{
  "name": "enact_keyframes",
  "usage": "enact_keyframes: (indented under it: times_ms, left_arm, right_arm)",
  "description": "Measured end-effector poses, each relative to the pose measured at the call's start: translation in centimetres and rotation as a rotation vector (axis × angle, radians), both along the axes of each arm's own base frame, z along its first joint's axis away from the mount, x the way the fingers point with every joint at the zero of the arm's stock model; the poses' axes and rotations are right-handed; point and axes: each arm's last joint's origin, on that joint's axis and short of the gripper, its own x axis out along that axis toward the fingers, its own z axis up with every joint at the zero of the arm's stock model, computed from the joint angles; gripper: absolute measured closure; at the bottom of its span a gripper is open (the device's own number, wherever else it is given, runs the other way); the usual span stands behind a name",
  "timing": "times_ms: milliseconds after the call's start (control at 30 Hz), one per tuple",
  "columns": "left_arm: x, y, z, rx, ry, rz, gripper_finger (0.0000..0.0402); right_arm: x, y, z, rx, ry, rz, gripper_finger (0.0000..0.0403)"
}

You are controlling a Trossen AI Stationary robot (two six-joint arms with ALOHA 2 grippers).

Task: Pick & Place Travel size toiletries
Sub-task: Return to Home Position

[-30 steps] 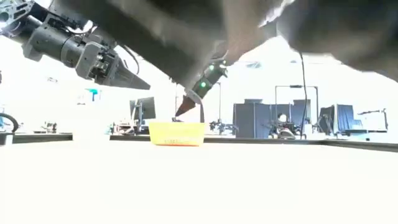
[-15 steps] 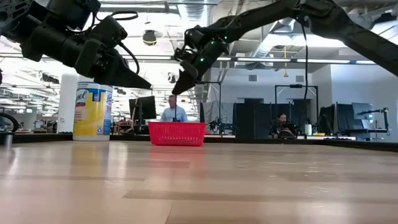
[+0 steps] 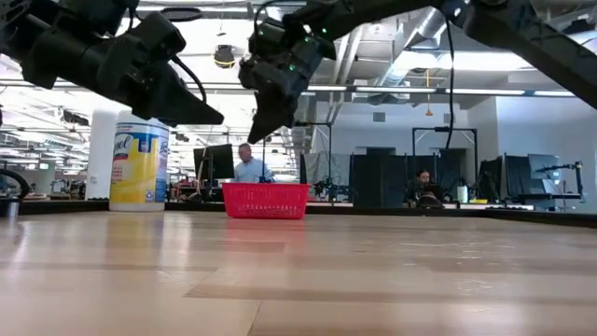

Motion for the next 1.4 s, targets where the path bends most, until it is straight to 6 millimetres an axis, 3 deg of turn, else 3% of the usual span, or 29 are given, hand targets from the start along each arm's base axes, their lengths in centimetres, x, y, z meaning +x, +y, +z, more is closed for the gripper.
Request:
enact_keyframes:
  times_ms: [400, 933, 1233, 1400]
  left_arm:
    - [-0.3, -2.0, 0.1, -0.018, -0.009, -0.093, 0.0385]
    - [-0.3, -2.1, 0.2, 0.012, -0.020, -0.104, 0.0385]
    - [-0.3, -2.1, 0.2, 0.011, -0.023, -0.104, 0.0385]
    - [-0.3, -2.1, 0.2, 0.011, -0.023, -0.104, 0.0385]
  right_arm:
    - [0.6, 6.8, -0.4, 0.071, 0.112, 0.052, 0.0401]
    - [0.1, 17.4, -0.8, 0.016, 0.232, 0.199, 0.0402]
    - [-0.3, 19.2, -1.0, 0.010, 0.258, 0.236, 0.0402]
    - [-1.1, 18.6, -3.1, 0.016, 0.335, 0.217, 0.0402]
